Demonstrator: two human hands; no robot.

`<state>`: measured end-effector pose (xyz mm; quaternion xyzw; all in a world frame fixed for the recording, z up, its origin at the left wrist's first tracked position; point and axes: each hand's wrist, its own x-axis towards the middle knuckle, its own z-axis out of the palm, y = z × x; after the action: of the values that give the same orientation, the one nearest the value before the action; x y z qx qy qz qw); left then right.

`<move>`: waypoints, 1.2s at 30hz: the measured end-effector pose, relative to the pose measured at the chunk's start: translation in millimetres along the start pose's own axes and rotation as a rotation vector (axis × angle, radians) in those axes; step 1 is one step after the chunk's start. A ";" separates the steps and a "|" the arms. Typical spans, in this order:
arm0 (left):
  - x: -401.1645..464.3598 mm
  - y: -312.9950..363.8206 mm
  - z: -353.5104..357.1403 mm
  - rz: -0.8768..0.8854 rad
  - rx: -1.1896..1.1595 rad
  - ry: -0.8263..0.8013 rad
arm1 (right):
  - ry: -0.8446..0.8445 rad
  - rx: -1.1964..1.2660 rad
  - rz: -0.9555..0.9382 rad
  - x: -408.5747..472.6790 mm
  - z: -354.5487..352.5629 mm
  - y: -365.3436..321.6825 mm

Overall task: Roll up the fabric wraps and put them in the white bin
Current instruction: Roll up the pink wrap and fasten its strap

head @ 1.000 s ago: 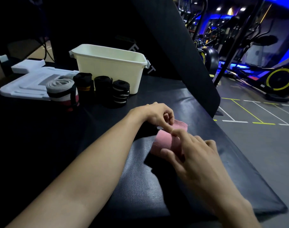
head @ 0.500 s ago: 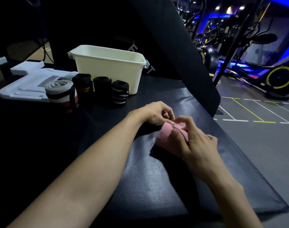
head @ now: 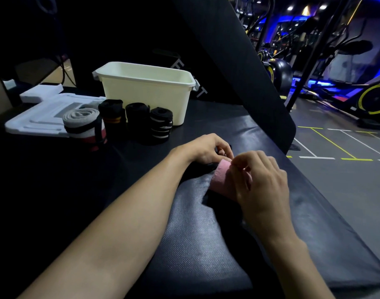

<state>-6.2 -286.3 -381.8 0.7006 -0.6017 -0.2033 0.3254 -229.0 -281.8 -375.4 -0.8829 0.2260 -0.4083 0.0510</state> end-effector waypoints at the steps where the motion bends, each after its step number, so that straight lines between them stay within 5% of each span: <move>1: -0.1 0.0 -0.1 0.001 -0.009 -0.005 | 0.023 -0.025 -0.018 0.1 -0.3 0.3; 5: -0.8 0.7 -0.5 -0.024 -0.038 -0.011 | 0.006 -0.095 -0.035 -0.8 -2.3 1.4; 14: -2.8 2.0 -1.3 -0.053 -0.115 0.084 | -0.325 -0.028 0.011 -2.8 -3.7 21.4; 23: -1.9 8.6 -10.0 -0.010 -0.098 0.019 | -0.156 -0.050 0.055 -4.3 0.6 25.1; 30: -10.2 56.5 -14.6 -0.067 -0.139 -0.092 | 0.051 0.492 0.483 -2.5 -20.4 38.5; 36: -20.2 94.1 -20.5 0.215 -0.169 -0.098 | 0.208 0.987 0.688 -4.1 -41.0 57.4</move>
<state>-63.1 -268.3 -303.5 0.5913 -0.6693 -0.2511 0.3733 -282.4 -327.4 -367.0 -0.5869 0.2860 -0.5091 0.5608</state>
